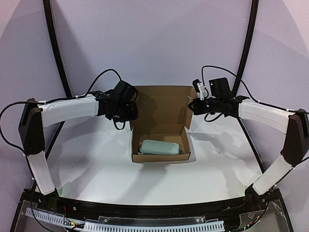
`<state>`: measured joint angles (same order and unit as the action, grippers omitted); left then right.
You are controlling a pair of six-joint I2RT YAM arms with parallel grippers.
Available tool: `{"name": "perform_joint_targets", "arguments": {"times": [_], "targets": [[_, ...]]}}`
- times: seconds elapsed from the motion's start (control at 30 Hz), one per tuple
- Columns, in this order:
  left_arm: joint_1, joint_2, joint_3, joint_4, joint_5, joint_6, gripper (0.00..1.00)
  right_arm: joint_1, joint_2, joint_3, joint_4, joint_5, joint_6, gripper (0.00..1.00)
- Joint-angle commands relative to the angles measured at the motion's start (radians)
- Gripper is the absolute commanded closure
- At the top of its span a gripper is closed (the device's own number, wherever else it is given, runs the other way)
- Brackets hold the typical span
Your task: Fold the paper box
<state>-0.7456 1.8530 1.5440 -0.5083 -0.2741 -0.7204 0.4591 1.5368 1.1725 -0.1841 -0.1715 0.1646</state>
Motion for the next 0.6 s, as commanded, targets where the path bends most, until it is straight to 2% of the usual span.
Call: {"name": "perform_joint_targets", "arguments": {"times": [0.0,0.3,0.57], "targets": [[-0.014,0.007,-0.002,-0.056,0.008,-0.023,0.70,0.072,-0.014,-0.009,0.014,0.119,0.128,1.00],[-0.016,-0.012,-0.077,-0.054,0.036,-0.046,0.70,0.128,-0.102,-0.143,0.081,0.219,0.360,1.00],[-0.025,-0.045,-0.132,-0.049,0.060,-0.030,0.70,0.144,-0.001,0.031,-0.108,0.278,0.571,1.00]]}}
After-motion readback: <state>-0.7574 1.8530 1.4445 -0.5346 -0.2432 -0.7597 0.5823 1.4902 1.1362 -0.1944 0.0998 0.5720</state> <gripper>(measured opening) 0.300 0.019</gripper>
